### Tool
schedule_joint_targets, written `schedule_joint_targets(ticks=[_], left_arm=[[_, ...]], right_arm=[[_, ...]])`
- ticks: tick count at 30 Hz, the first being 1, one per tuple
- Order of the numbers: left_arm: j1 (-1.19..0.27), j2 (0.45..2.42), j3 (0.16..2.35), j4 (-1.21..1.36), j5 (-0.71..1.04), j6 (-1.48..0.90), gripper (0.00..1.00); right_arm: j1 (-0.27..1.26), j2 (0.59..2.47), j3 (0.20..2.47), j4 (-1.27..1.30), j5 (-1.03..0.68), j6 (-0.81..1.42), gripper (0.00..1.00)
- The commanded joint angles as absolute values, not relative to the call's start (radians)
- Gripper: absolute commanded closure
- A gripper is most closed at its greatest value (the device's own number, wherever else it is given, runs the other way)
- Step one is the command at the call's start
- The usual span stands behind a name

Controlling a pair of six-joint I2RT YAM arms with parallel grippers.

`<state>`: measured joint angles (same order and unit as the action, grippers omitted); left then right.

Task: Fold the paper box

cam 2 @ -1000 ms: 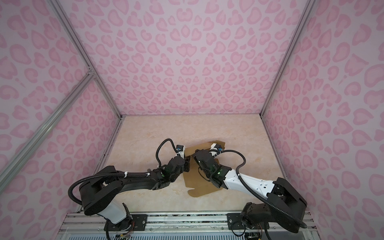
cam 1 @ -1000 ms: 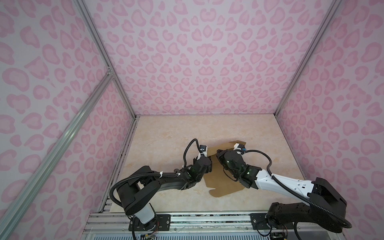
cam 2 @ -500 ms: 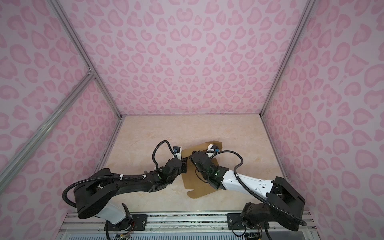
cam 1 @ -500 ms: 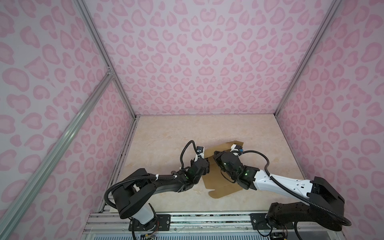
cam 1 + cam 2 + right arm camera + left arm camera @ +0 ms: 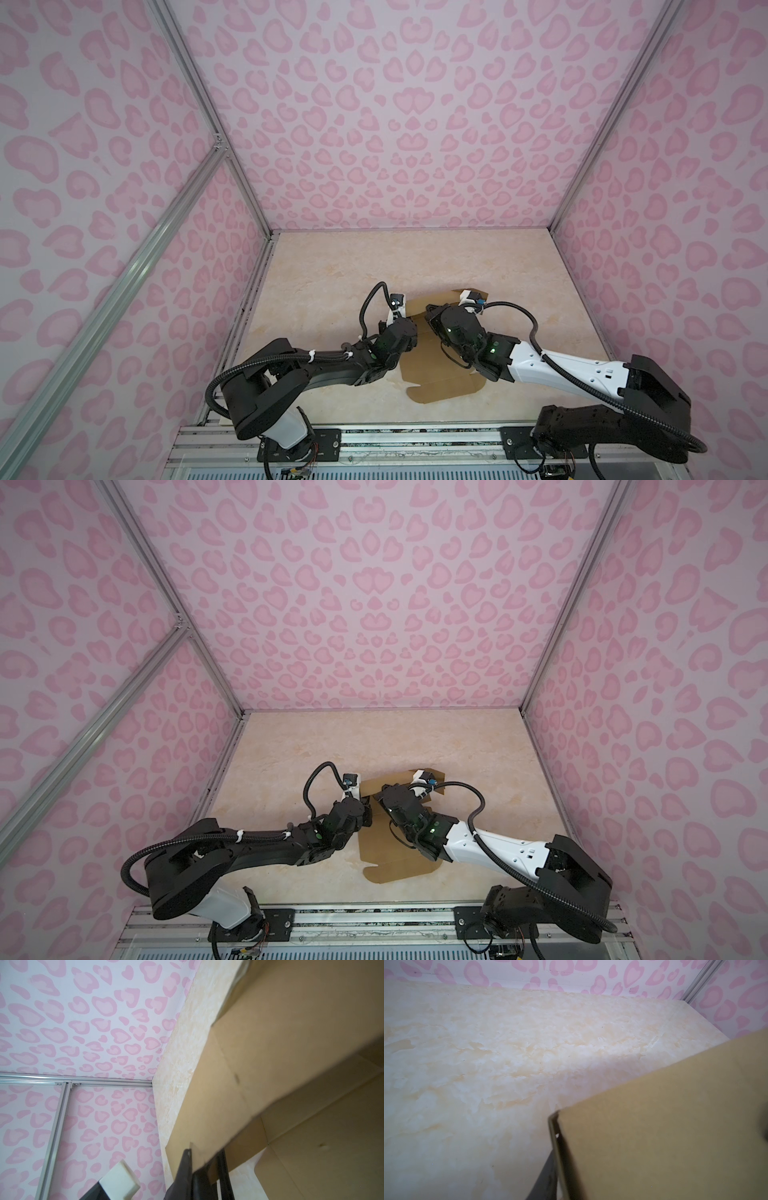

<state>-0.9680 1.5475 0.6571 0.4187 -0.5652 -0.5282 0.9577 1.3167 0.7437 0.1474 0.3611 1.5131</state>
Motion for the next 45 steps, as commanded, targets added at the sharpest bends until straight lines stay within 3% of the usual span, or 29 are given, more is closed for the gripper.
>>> schedule_joint_targets(ticks=[1,9,17,27,35,38,45], left_arm=[[-0.966,1.53,0.675,0.387,-0.618,-0.54,0.77],[-0.966,1.511,0.704,0.309,-0.639,-0.502,0.83],[-0.945,1.502,0.731,0.209,-0.622,-0.465,0.96],[-0.91,1.473,0.702,0.183,-0.648,-0.373,0.96],[-0.85,1.422,0.595,0.342,-0.503,-0.29,0.96],[-0.808,1.386,0.54,0.407,-0.393,-0.274,0.96],[-0.795,1.34,0.516,0.396,-0.396,-0.223,0.96]], right_arm=[[0.965,1.309,0.759,0.09,0.367,1.49,0.94],[0.984,1.279,0.817,0.019,0.379,1.444,0.78],[1.011,1.222,0.853,-0.04,0.413,1.399,0.65],[1.022,1.198,0.904,-0.074,0.366,1.304,0.62],[0.905,1.312,1.005,-0.113,0.136,1.195,0.63],[0.908,1.337,1.031,-0.123,0.124,1.155,0.63],[0.894,1.386,1.04,-0.125,0.023,1.077,0.64]])
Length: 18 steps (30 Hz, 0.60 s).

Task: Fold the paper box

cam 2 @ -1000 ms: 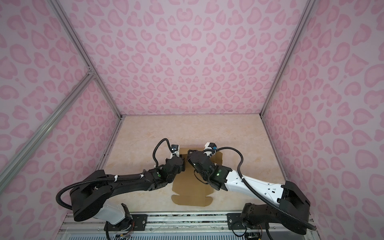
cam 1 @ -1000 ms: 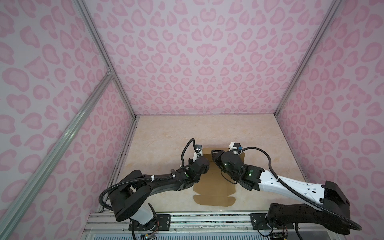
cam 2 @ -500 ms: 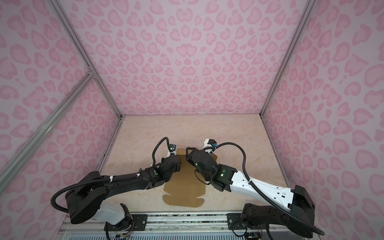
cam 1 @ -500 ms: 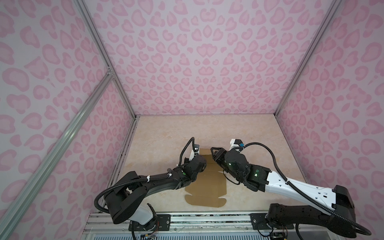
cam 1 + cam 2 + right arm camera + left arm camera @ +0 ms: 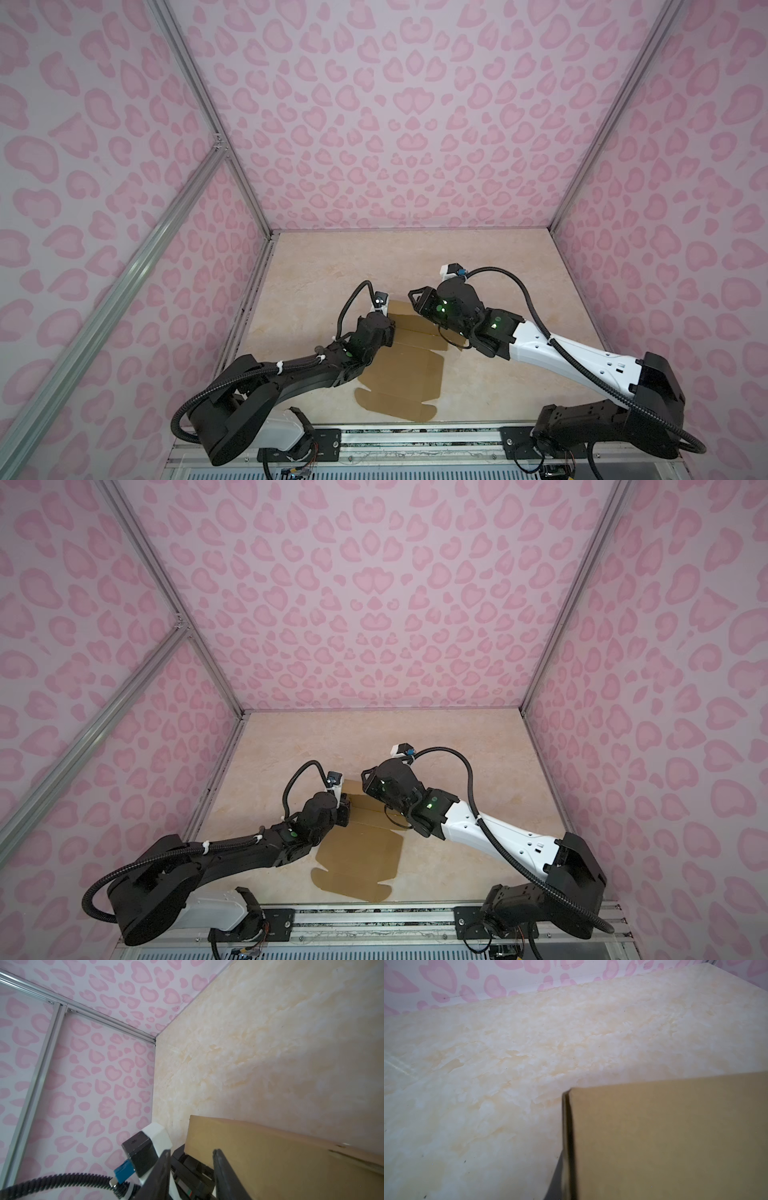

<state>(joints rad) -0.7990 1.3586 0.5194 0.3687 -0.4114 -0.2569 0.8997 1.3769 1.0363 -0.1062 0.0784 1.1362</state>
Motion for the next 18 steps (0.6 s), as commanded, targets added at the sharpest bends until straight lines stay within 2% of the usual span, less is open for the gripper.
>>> schedule_joint_targets(ticks=[1,13,18], left_arm=[[-0.795,1.334,0.514,0.389,-0.405,-0.225,0.96],[-0.804,1.306,0.512,0.337,-0.49,-0.211,0.96],[-0.821,1.315,0.507,0.338,-0.513,-0.211,0.96]], right_arm=[[0.889,1.377,1.038,-0.136,0.024,1.064,0.65],[0.791,1.253,0.993,-0.35,-0.007,0.913,0.62],[0.792,1.253,0.915,-0.32,-0.085,0.926,0.62]])
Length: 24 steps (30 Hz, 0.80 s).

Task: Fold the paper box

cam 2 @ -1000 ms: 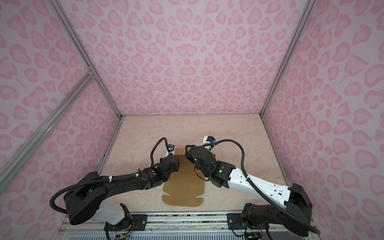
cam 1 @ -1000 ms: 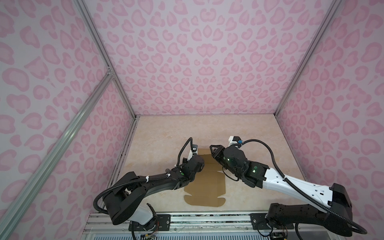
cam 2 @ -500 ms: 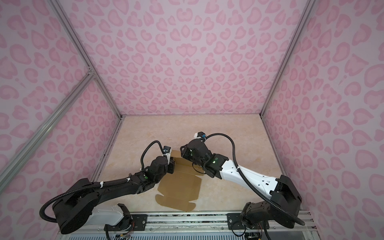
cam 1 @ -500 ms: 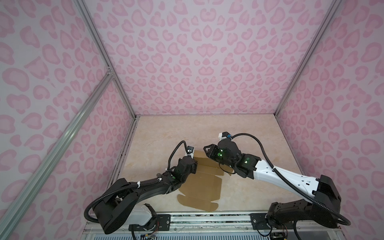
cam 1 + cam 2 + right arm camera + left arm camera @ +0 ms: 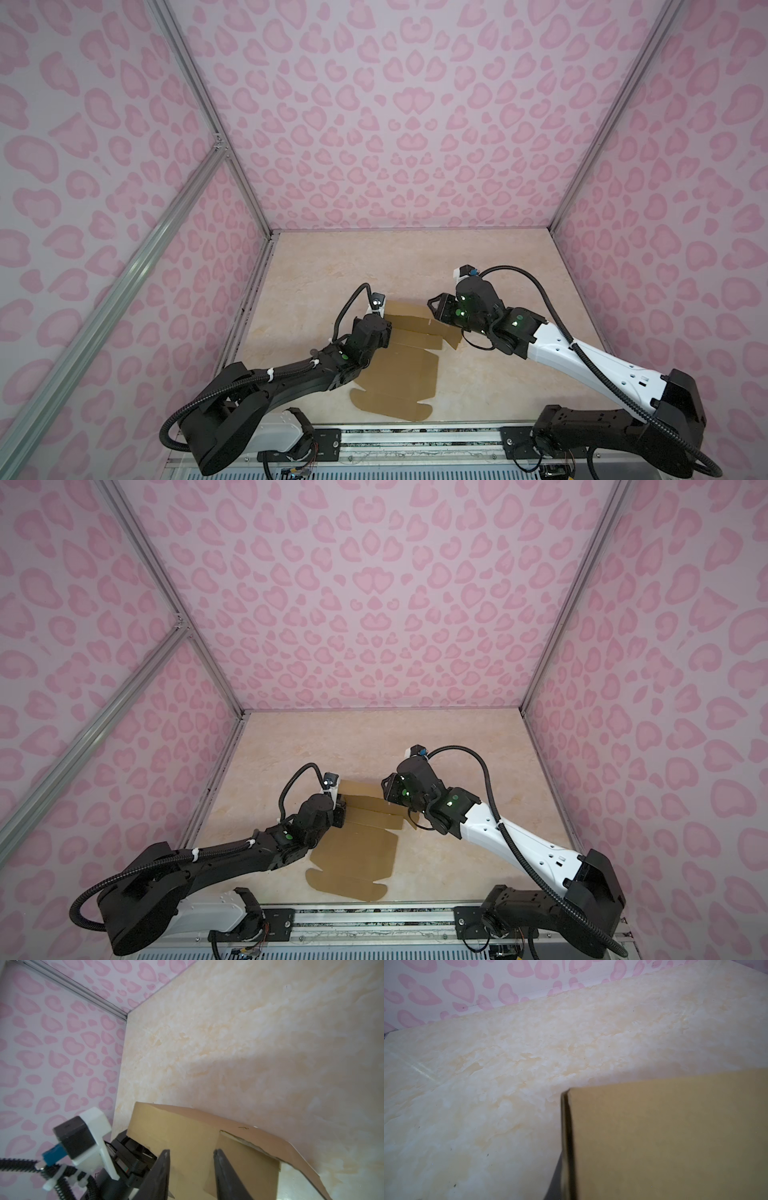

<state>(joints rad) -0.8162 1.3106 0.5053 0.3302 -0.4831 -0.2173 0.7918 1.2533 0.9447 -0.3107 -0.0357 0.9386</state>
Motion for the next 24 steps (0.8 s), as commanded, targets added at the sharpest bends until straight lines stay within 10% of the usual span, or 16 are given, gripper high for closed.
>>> schedule_joint_targets(ticks=[1,24], left_arm=[[-0.825,1.316,0.505,0.34,-0.517,-0.216,0.96],[-0.889,1.312,0.47,0.371,-0.545,-0.228,0.96]], right_arm=[[0.792,1.251,0.901,-0.305,-0.1,0.929,0.62],[0.814,1.244,0.778,-0.031,-0.122,0.934,0.63]])
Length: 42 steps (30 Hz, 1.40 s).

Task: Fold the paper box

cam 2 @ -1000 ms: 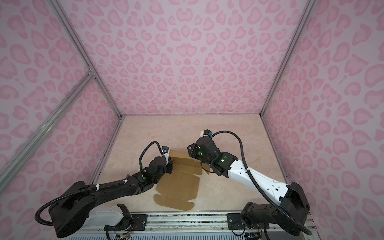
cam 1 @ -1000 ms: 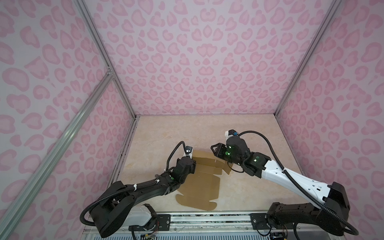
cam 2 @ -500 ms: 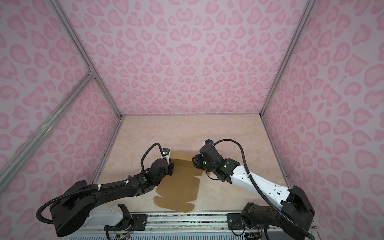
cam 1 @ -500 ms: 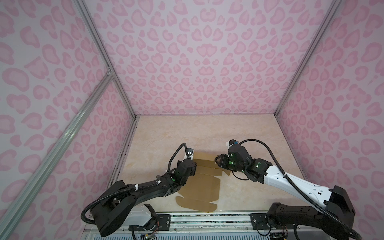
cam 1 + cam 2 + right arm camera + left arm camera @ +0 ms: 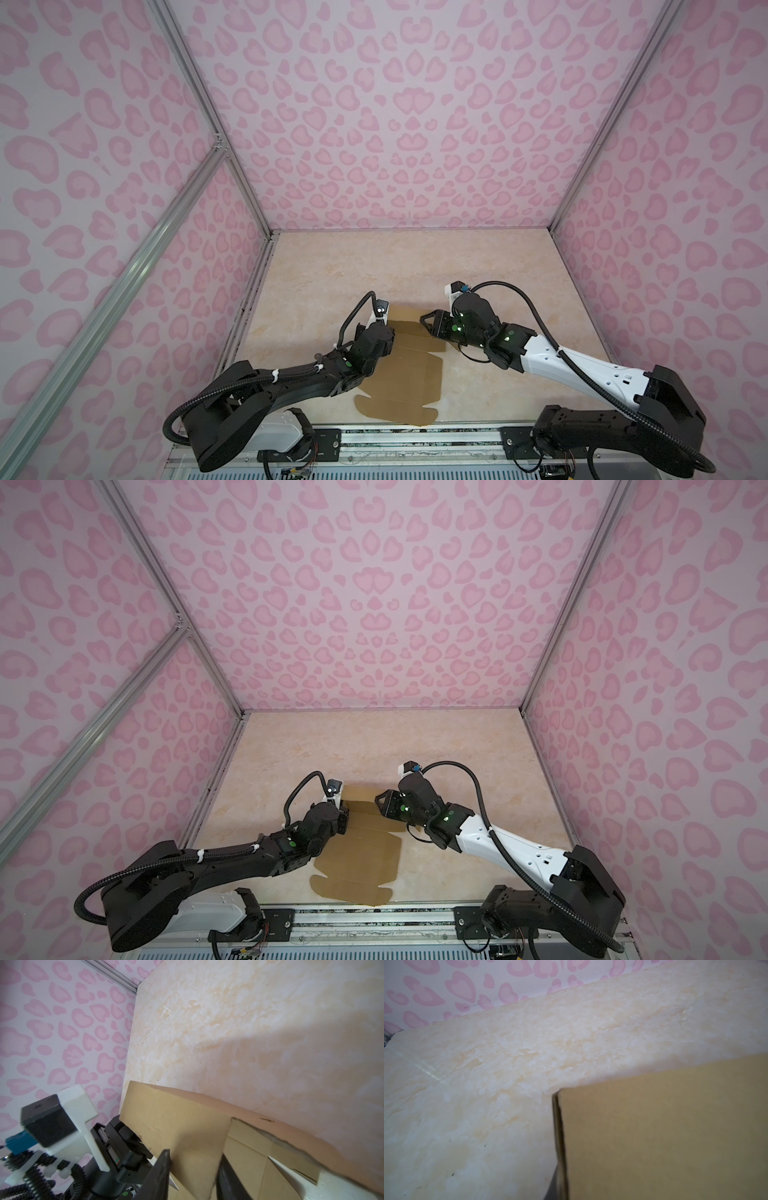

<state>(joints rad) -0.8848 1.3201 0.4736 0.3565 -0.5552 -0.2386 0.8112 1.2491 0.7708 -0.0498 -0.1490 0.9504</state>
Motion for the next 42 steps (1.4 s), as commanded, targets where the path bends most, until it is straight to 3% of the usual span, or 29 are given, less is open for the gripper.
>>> schedule_joint_targets(ticks=[1,17,25,30,35,42], left_arm=[[-0.889,1.312,0.469,0.372,-0.545,-0.226,0.96],[-0.893,1.289,0.459,0.36,-0.584,-0.257,0.96],[-0.893,1.264,0.459,0.339,-0.598,-0.295,0.96],[-0.893,1.245,0.445,0.347,-0.603,-0.296,0.96],[-0.893,1.233,0.428,0.357,-0.605,-0.305,0.96],[-0.893,1.192,0.44,0.32,-0.596,-0.321,0.96]], right_arm=[[0.814,1.241,0.779,-0.043,-0.109,0.927,0.63],[0.804,1.226,0.697,0.052,-0.123,0.979,0.81],[0.78,1.076,0.672,-0.096,-0.074,0.926,0.64],[0.777,0.94,0.623,-0.25,-0.048,0.9,0.64],[0.779,0.84,0.486,-0.241,-0.082,0.946,0.65],[0.77,0.672,0.521,-0.406,0.117,0.849,0.64]])
